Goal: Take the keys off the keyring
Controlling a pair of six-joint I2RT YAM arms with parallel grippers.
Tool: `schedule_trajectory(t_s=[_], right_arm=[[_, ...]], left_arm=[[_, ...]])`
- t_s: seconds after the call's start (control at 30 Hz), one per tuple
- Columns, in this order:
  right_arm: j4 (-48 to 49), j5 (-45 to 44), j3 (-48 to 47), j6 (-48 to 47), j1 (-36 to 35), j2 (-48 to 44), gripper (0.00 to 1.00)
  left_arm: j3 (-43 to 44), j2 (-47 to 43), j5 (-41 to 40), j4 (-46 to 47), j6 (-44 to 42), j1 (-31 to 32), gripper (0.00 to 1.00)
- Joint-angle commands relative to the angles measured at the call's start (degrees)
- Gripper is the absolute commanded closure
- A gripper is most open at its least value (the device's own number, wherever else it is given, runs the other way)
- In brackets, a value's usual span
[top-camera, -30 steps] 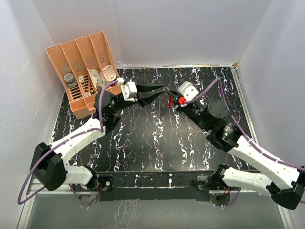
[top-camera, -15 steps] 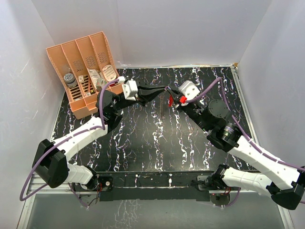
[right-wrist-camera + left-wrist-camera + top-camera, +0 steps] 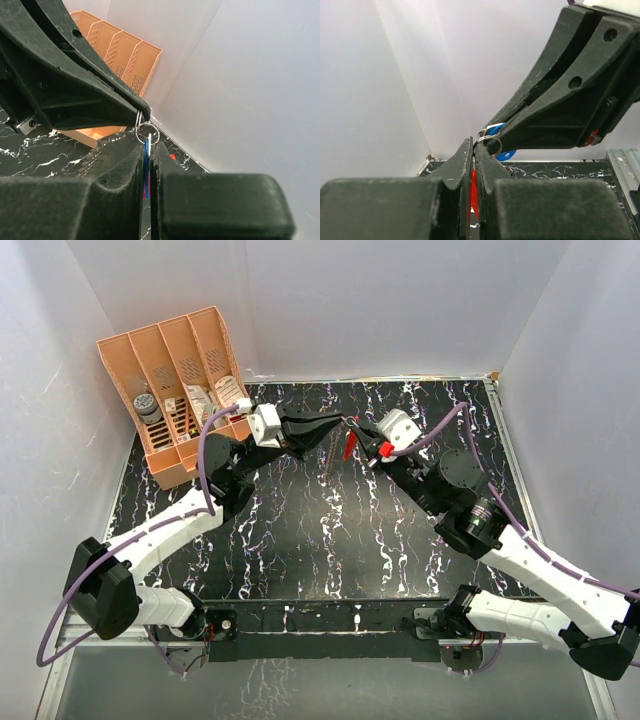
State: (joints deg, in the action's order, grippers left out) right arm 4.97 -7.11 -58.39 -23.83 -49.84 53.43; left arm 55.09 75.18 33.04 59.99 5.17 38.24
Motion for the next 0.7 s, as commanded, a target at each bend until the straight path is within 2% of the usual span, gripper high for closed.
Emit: schedule_trajectory(t_s=[0.0,0.23,0.43,0.57,0.67], right_arm=[[3.38,0.55,-1.62,0.66,-0.33,-1.73,1.0],[3.21,0.92,-1.31,0.93,-0.34,-1.24,1.0],[3.05,0.67,-0.78,1.33,-0.34,-0.71,1.0],[3.09,0.41,-0.93,1.25,-0.33,-0.86,1.0],[3.37,0.18,-1.19,0.78,-0.34,-1.12,1.0]], left_arm=[[-0.21,-3.61,-7.82,2.98,0.87,0.26,1.0],[-0.87,-3.4,-12.2,5.61,7.8,0.26,1.0],[-4.95,-2.07,-18.35,14.91,19.8,0.26,1.0],[-6.56,-2.97,-20.2,12.33,22.58,0.26,1.0],[-6.39,-3.42,-17.4,9.77,23.21,0.28,0.89]])
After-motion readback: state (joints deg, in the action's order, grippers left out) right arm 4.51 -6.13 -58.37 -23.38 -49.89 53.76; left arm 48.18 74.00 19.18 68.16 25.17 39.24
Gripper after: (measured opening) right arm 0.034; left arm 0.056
